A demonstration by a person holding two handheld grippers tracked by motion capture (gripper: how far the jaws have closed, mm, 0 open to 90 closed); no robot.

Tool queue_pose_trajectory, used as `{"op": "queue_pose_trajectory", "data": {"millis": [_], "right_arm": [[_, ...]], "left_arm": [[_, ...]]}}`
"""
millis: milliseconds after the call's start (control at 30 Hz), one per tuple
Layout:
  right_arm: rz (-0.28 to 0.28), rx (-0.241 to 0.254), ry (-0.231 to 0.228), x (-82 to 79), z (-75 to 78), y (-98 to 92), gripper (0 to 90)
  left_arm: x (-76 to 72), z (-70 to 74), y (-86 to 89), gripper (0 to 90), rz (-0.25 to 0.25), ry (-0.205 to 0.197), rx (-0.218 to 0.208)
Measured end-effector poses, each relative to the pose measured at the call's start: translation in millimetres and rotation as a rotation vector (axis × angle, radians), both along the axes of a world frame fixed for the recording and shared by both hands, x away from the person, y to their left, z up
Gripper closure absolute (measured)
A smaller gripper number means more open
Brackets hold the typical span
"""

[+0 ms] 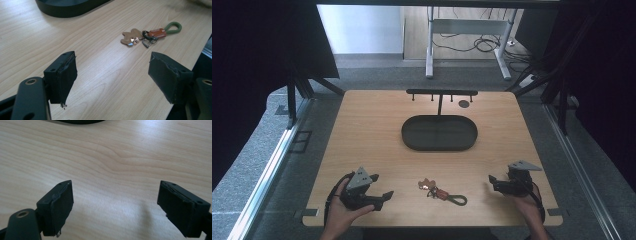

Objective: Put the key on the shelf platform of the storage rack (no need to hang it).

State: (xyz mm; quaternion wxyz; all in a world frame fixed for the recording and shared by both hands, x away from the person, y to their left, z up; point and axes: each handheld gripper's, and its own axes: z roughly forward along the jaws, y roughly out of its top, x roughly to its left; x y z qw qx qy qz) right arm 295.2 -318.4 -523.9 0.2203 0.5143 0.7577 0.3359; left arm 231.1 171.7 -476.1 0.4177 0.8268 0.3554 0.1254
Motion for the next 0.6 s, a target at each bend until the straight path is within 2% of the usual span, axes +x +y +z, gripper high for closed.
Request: {"op": "queue_pose_trajectory", "data": {"millis": [167, 333, 600], "right_arm": [[0.006, 0.019, 0.004, -4.5, 2.3, -6.9, 17.2], [0.038, 0.011, 0.004, -7.2, 9.0, -10.9, 20.7], [0.05, 0.04, 0.012, -6.5, 8.8, -13.6, 22.6]], "left_arm": [[-2.4, 2.3, 0.2, 23.0, 0.0, -0.006, -0.005], [-1.2, 2.9, 2.5, 22.9, 0.002, -0.007, -0.01], [-2.7, 4.7, 3.2, 22.9, 0.002, -0.011, -0.013]]}}
